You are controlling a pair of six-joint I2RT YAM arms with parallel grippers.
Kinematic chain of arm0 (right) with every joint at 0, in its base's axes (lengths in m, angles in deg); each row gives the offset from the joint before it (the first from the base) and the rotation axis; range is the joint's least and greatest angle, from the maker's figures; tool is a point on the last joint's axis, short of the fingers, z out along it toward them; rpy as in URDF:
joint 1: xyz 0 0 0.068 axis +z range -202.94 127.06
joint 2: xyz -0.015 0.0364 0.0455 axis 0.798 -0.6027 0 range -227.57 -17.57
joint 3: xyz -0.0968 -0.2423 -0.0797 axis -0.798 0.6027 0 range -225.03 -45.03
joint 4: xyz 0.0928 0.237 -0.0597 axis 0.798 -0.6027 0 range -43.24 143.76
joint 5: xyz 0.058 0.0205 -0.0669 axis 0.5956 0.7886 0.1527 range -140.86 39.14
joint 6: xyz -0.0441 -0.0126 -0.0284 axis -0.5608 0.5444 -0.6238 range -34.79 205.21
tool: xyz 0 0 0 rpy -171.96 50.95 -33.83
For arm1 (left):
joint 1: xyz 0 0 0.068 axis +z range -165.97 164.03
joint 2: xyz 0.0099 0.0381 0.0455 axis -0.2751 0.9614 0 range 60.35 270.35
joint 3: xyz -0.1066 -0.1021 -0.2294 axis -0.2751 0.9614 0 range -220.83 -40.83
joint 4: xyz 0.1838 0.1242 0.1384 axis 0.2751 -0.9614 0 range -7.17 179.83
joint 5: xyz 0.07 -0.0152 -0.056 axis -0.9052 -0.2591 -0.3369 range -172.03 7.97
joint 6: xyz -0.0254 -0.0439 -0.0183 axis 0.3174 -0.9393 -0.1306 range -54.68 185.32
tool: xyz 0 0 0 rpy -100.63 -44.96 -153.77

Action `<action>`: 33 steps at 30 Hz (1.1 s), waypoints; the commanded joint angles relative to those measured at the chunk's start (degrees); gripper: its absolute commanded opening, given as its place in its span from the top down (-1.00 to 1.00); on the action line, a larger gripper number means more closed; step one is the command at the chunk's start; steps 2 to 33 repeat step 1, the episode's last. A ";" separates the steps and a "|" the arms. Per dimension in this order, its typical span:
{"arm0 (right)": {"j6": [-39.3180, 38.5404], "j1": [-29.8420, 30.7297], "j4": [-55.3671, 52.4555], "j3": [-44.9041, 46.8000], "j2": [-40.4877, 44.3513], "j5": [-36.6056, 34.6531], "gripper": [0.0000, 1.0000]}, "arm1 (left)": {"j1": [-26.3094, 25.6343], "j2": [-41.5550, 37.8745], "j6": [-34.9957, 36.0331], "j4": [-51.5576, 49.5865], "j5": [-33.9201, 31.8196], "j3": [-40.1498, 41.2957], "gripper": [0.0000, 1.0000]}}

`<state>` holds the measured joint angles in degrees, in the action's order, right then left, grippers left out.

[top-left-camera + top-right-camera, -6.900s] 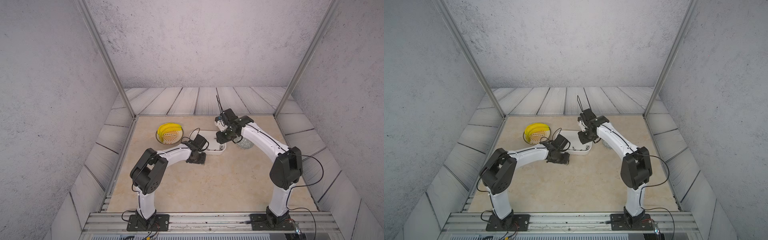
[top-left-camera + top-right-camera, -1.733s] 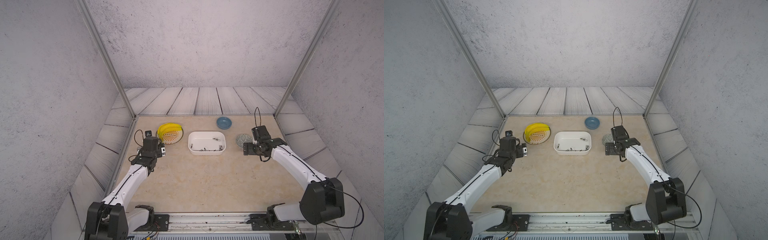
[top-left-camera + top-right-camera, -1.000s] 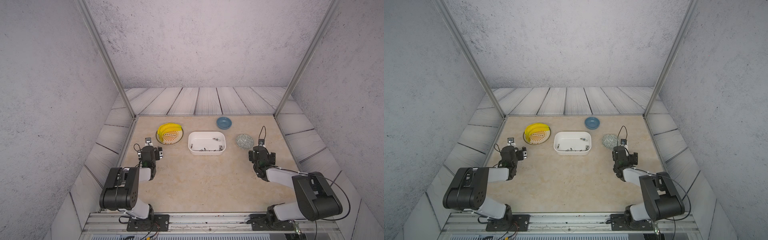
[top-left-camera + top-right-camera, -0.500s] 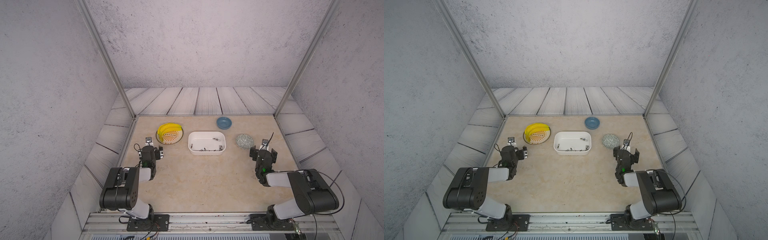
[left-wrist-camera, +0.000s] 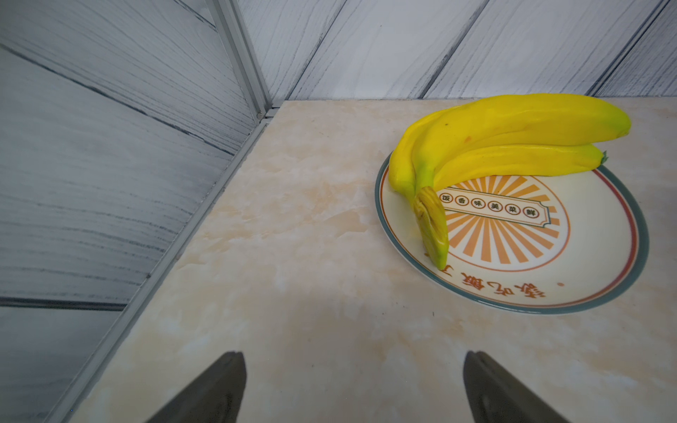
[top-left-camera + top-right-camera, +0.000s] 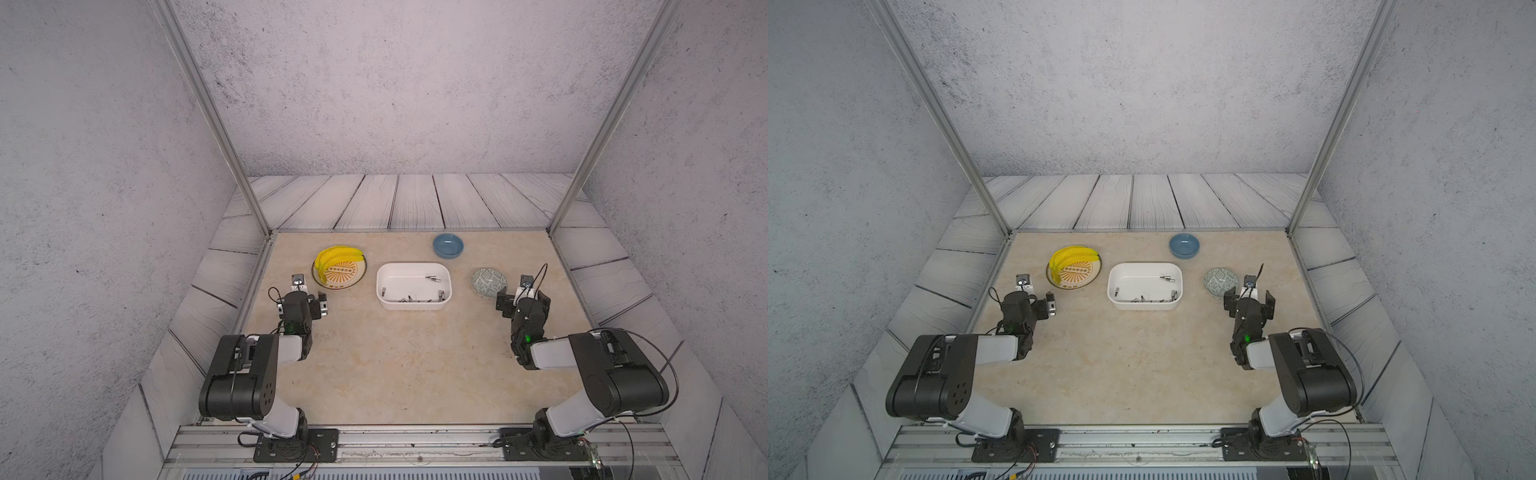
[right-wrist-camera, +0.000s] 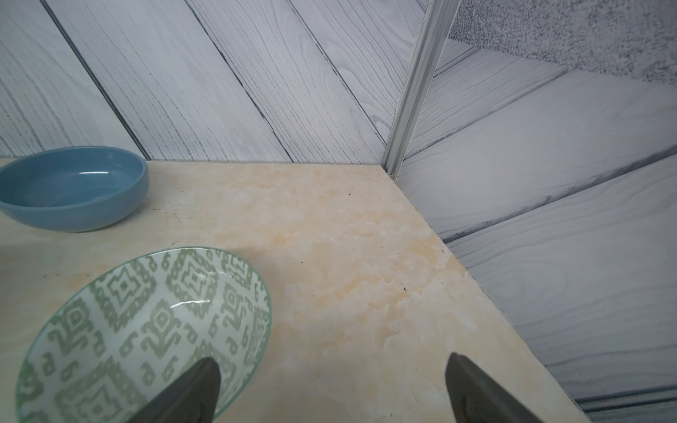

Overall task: Put the bit on the desktop into the storage box
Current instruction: Reset both arms

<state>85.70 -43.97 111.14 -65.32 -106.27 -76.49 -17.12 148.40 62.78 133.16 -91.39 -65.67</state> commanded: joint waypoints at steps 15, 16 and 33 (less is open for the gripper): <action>1.21 -0.36 -4.16 -0.51 0.63 -0.65 -1.00 | -0.24 -0.52 0.61 0.16 0.47 -0.57 -0.97; 1.21 -0.36 -4.16 -0.51 0.63 -0.65 -1.00 | -0.24 -0.52 0.61 0.16 0.47 -0.57 -0.97; 1.21 -0.36 -4.16 -0.51 0.63 -0.65 -1.00 | -0.24 -0.52 0.61 0.16 0.47 -0.57 -0.97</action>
